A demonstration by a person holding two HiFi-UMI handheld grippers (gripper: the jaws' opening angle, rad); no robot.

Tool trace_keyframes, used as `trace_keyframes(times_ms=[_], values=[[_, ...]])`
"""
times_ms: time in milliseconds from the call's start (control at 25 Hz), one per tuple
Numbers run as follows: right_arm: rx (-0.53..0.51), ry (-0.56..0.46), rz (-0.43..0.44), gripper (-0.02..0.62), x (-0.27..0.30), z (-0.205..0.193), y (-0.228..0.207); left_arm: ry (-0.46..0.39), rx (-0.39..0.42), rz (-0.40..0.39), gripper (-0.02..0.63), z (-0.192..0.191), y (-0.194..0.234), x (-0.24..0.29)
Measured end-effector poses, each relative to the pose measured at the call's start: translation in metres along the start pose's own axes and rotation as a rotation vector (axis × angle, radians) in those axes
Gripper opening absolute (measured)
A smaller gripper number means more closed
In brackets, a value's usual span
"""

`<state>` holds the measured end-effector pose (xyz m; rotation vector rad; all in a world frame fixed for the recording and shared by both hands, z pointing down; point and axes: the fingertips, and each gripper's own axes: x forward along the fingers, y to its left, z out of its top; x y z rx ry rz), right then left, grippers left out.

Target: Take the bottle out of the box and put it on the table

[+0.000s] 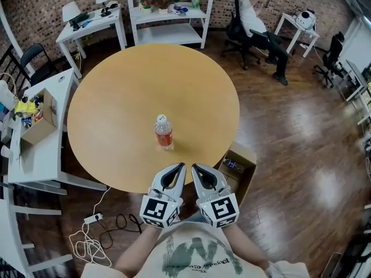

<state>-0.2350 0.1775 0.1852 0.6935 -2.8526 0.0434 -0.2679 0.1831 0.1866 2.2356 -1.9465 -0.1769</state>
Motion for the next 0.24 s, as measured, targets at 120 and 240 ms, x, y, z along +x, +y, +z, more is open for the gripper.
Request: trace_keyframes(times_ms=[120, 240], values=[[0.004, -0.002, 0.000, 0.000, -0.0002, -0.0017, 0.0005, -0.001, -0.001, 0.000, -0.006, 0.0008, 0.0002, -0.0002], [0.008, 0.001, -0.002, 0.000, -0.0013, -0.0027, 0.0003, -0.001, 0.001, -0.003, -0.006, 0.0026, -0.0007, -0.0002]])
